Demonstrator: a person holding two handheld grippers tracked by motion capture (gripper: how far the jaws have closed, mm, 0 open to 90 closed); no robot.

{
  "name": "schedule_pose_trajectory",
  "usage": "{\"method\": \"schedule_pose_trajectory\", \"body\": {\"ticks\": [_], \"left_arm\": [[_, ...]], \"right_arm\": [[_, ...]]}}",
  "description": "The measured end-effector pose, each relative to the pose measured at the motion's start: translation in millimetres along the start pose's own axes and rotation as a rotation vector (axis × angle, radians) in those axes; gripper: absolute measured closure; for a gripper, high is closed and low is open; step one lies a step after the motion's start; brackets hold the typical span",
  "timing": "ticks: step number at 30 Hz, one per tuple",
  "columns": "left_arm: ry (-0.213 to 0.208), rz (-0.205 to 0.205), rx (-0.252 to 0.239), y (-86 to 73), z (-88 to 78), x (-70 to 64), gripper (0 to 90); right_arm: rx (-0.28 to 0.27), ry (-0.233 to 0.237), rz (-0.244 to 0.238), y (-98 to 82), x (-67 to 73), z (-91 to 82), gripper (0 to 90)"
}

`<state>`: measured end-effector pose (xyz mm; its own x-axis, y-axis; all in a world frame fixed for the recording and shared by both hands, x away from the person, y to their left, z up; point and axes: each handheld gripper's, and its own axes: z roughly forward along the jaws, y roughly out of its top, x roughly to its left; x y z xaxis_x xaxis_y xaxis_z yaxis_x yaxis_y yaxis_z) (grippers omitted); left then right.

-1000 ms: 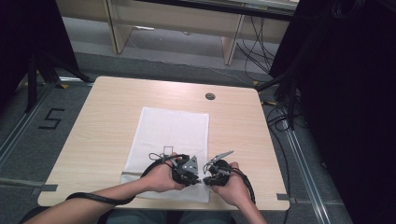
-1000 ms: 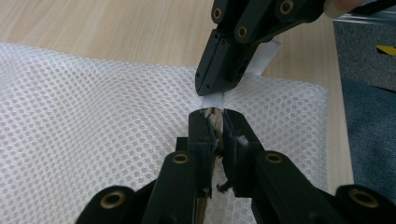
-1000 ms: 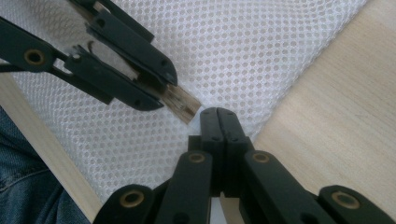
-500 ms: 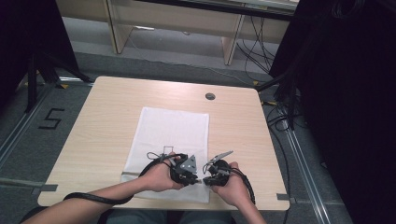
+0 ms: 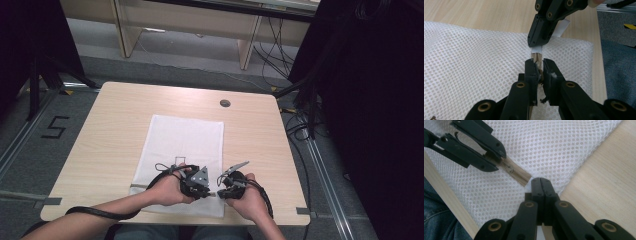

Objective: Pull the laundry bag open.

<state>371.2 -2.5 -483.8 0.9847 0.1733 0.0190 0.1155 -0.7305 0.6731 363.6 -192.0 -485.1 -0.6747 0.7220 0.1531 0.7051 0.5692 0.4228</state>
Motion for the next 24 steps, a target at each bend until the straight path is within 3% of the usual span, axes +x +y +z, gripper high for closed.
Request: {"method": "schedule_pose_trajectory", "body": {"ticks": [3,6,12,18,19,24], "left_arm": [[-0.005,0.001,0.003,0.4,-1.5,0.9,81.9],[-0.004,0.009,0.003,0.9,-3.4,1.6,82.0],[-0.004,-0.014,-0.01,-1.9,-5.4,0.8,82.0],[-0.005,-0.004,-0.012,-3.7,-8.2,1.4,82.0],[-0.005,-0.019,-0.021,-4.1,-8.4,1.1,82.0],[-0.005,-0.012,-0.015,-5.4,-9.9,1.7,82.0]], "right_arm": [[0.003,0.001,0.011,-0.1,1.6,-0.1,90.0],[-0.001,-0.012,-0.011,0.2,1.5,0.2,90.0],[0.006,-0.015,-0.006,0.4,2.8,-0.2,90.0],[0.004,-0.026,-0.022,0.6,3.0,0.2,90.0],[0.005,-0.023,-0.022,0.7,2.8,0.1,90.0],[0.016,-0.022,-0.003,0.8,3.5,-0.3,90.0]]}}
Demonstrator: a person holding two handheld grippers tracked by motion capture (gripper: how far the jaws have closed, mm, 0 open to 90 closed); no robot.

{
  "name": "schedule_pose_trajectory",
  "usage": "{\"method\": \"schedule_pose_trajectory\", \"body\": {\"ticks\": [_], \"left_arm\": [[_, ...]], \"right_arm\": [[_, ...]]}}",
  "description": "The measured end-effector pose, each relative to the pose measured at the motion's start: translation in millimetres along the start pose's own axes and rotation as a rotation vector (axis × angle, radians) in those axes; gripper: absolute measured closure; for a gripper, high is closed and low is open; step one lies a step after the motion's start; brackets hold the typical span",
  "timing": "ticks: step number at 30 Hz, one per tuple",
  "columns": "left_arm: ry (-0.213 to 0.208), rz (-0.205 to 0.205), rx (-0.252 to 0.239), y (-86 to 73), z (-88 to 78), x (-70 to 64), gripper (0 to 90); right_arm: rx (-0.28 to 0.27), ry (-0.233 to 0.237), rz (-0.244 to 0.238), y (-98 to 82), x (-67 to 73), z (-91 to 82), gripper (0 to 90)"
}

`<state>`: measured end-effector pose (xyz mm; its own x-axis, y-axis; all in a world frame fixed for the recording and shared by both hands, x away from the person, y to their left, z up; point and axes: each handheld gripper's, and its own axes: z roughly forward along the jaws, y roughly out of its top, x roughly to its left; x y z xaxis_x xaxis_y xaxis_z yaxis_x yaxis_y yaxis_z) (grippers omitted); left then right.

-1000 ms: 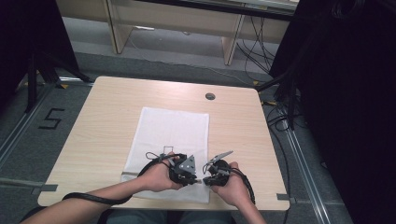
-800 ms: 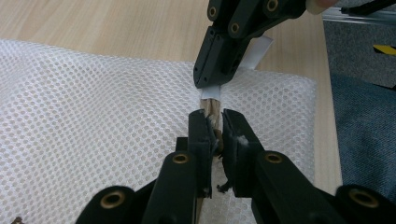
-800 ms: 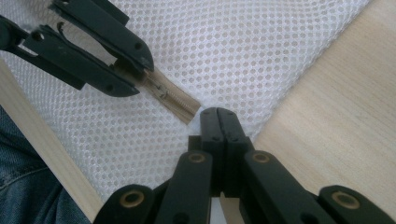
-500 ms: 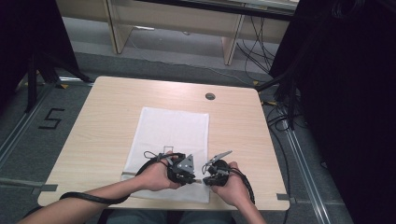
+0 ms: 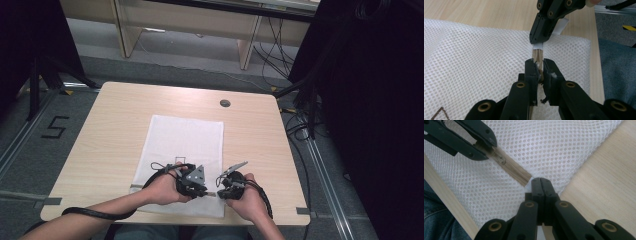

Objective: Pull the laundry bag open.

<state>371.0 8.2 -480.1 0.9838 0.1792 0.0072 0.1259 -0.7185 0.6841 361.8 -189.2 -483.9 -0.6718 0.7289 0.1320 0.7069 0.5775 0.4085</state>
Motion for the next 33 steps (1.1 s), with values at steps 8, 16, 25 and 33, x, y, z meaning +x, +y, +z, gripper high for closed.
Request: {"method": "schedule_pose_trajectory", "body": {"ticks": [8,16,25,33], "left_arm": [[-0.001,-0.007,-0.007,-1.6,-2.2,0.1,81.9],[-0.002,0.003,-0.01,-3.0,-3.5,1.4,81.9],[-0.004,-0.004,-0.008,-4.0,-4.5,0.7,82.0],[-0.004,0.001,-0.012,-5.4,-6.2,1.4,81.9]], "right_arm": [[-0.015,0.003,-0.016,-0.2,-1.0,0.7,90.0],[-0.014,0.002,-0.015,-0.3,-0.7,0.5,90.0],[-0.013,-0.003,-0.017,-0.3,-0.4,0.4,90.0],[-0.014,-0.001,-0.014,-0.3,-0.5,0.5,90.0]]}}
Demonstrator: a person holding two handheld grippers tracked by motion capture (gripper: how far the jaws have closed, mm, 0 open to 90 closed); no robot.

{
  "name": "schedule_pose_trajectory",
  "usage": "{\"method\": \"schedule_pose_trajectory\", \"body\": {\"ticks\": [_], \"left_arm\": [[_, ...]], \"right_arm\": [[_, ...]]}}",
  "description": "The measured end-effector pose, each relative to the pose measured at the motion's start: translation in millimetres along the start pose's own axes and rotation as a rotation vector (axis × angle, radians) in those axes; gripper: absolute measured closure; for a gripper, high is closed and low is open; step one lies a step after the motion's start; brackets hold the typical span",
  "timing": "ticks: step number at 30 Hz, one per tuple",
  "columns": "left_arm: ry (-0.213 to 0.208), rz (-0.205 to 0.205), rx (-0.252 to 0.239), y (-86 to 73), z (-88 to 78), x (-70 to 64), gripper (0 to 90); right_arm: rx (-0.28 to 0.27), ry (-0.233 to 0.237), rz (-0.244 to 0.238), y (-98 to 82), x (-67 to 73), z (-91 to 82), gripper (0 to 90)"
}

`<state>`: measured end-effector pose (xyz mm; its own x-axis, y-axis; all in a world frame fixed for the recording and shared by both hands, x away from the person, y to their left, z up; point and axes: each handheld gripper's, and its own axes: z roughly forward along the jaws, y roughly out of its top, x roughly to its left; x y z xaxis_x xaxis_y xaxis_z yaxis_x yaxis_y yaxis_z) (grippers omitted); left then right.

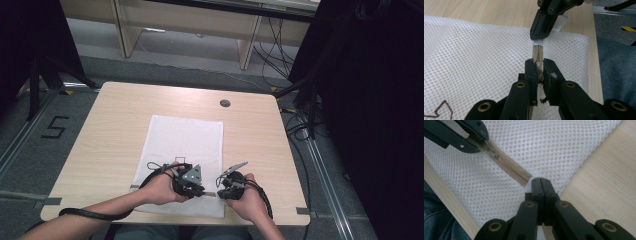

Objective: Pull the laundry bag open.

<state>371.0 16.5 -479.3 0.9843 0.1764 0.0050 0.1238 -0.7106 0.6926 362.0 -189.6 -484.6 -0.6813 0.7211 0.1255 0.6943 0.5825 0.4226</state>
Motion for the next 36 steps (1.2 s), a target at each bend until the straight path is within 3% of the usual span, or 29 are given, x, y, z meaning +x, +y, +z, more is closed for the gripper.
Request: {"method": "schedule_pose_trajectory", "body": {"ticks": [18,19,22,27,29,30,32,33,36], "left_arm": [[-0.008,-0.001,-0.013,-1.9,0.6,-1.4,81.9],[-0.001,0.02,0.003,-1.7,-0.7,-0.5,81.9],[-0.005,-0.004,-0.011,-2.6,-2.4,-0.7,81.9],[-0.008,-0.005,-0.008,-3.8,-3.6,0.0,81.9],[-0.007,-0.003,-0.009,-4.1,-4.3,0.8,81.9],[-0.007,0.004,-0.012,-4.1,-4.4,1.2,81.9],[-0.004,0.008,-0.01,-4.2,-4.1,0.7,81.9],[-0.007,-0.004,-0.009,-4.4,-3.9,-0.1,81.9],[-0.006,0.015,-0.006,-2.6,-4.6,0.5,81.9]], "right_arm": [[0.017,-0.006,0.014,0.6,1.1,-0.6,90.0],[0.016,-0.007,0.014,0.5,1.1,-0.5,90.0],[0.016,-0.007,0.015,0.4,1.1,-0.5,90.0],[0.016,-0.011,0.015,0.5,0.4,-0.1,90.0],[0.009,-0.018,-0.012,0.4,-1.5,0.2,90.0],[0.023,-0.022,0.01,0.2,-0.4,-0.2,90.0],[0.011,-0.021,-0.007,0.2,-1.3,0.2,90.0],[0.017,-0.018,0.009,0.2,-0.1,0.5,90.0],[0.018,-0.022,0.004,0.2,-0.2,0.0,90.0]]}}
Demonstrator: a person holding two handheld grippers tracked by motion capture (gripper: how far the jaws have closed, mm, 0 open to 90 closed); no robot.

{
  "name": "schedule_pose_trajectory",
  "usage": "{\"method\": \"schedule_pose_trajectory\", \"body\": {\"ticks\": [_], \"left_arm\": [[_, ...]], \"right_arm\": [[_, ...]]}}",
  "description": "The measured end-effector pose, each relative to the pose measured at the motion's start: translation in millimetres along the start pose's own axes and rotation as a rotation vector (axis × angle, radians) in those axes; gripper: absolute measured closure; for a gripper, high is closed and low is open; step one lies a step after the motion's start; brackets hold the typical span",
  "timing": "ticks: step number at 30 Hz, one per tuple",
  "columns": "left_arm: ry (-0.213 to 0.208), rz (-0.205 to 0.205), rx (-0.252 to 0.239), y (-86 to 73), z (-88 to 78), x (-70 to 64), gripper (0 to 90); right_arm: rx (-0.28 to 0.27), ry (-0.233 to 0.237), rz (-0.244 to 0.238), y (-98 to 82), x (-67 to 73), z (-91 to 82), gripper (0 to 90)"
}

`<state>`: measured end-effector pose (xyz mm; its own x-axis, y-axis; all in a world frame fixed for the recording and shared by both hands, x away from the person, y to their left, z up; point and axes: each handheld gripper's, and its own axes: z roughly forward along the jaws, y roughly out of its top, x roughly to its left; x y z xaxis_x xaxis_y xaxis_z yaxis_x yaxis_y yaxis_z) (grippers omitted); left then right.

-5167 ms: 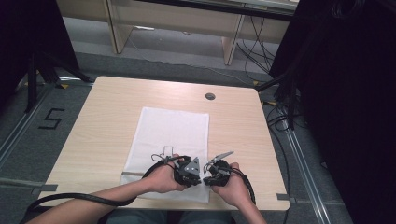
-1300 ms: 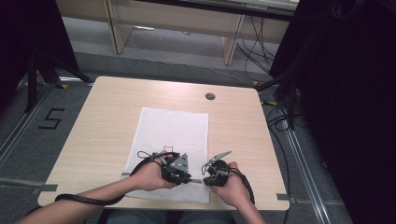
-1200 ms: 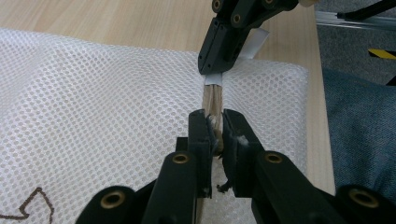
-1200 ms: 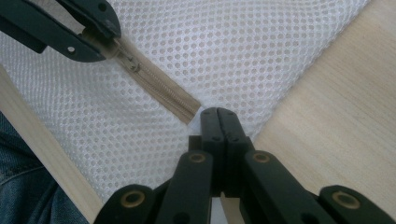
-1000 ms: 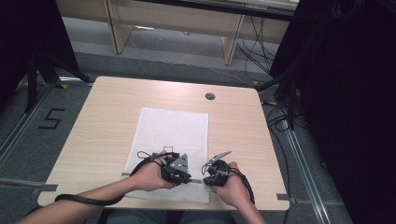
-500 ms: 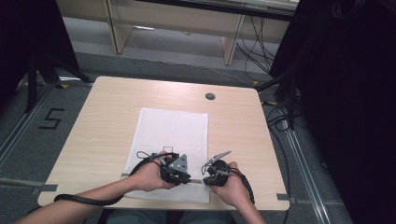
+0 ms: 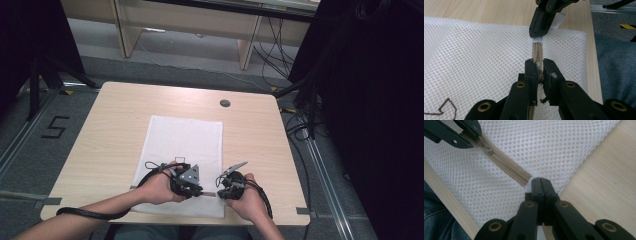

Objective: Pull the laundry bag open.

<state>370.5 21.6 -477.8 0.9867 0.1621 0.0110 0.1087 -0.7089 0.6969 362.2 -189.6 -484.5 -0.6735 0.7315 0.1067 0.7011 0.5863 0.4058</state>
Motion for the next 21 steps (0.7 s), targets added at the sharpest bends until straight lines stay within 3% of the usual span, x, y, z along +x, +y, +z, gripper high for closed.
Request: {"method": "schedule_pose_trajectory", "body": {"ticks": [5,6,7,8,14,15,20,21], "left_arm": [[-0.002,-0.001,0.003,-0.1,-0.6,-0.2,81.9],[-0.003,0.0,0.003,-0.4,-0.7,-0.2,81.9],[-0.005,-0.002,0.002,-0.8,-0.7,-0.1,81.9],[-0.005,-0.001,0.004,-0.9,-0.9,0.1,81.9],[-0.007,-0.019,-0.007,-2.9,-4.7,1.0,81.9],[0.002,-0.006,-0.008,-3.2,-4.8,1.0,81.9],[-0.002,-0.016,-0.008,-4.1,-6.6,0.3,81.9],[0.004,0.001,-0.005,-4.2,-7.2,1.3,81.9]], "right_arm": [[0.001,-0.003,0.003,0.2,1.0,0.0,90.0],[0.009,0.025,0.056,0.3,5.8,-0.4,90.0],[-0.008,0.018,0.008,0.4,3.0,0.1,90.0],[-0.01,0.014,-0.005,0.6,2.4,0.1,90.0],[-0.012,0.016,-0.001,0.6,2.2,0.3,90.0],[0.007,0.021,0.026,0.6,3.8,-0.5,90.0],[0.009,0.019,0.027,0.7,3.9,-0.7,90.0],[0.009,0.02,0.028,0.7,4.0,-0.5,90.0]]}}
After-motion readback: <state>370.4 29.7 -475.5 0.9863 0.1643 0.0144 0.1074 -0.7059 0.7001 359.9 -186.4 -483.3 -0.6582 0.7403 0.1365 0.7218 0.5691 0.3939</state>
